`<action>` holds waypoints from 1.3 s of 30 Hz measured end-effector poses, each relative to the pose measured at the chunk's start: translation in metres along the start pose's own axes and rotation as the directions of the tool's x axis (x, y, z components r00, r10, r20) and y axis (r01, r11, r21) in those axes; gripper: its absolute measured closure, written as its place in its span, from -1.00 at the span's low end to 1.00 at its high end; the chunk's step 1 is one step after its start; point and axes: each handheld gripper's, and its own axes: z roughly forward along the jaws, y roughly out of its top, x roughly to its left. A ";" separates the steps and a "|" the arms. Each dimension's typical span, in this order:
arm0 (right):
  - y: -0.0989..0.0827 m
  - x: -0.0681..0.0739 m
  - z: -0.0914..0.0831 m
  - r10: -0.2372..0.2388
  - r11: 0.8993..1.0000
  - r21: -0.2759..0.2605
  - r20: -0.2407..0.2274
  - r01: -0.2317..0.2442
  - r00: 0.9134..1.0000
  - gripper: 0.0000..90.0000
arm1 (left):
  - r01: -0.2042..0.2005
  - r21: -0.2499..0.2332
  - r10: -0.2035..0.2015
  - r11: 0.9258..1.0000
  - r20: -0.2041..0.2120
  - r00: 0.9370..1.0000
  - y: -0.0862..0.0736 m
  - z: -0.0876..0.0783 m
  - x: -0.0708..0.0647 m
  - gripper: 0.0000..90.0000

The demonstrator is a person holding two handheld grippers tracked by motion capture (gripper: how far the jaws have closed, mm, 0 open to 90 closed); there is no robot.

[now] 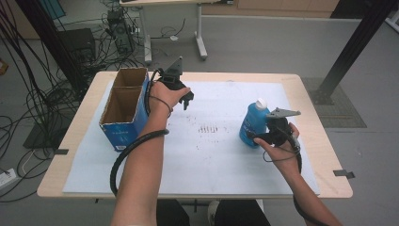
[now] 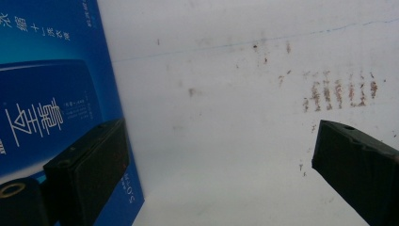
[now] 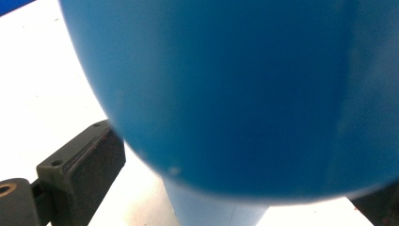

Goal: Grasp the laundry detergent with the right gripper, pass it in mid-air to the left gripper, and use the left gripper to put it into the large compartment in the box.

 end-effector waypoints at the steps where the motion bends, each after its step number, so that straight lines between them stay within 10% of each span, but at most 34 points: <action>1: 0.000 0.000 0.000 0.001 1.000 0.000 -0.001 -0.001 1.000 -0.94 | 0.000 0.000 0.000 1.000 -0.001 1.000 0.000 0.000 0.000 -0.89; 39: 0.000 -0.001 -0.002 0.001 1.000 -0.011 0.001 -0.001 1.000 -0.94 | -0.005 -0.008 0.005 1.000 -0.003 1.000 0.001 -0.002 -0.002 -0.89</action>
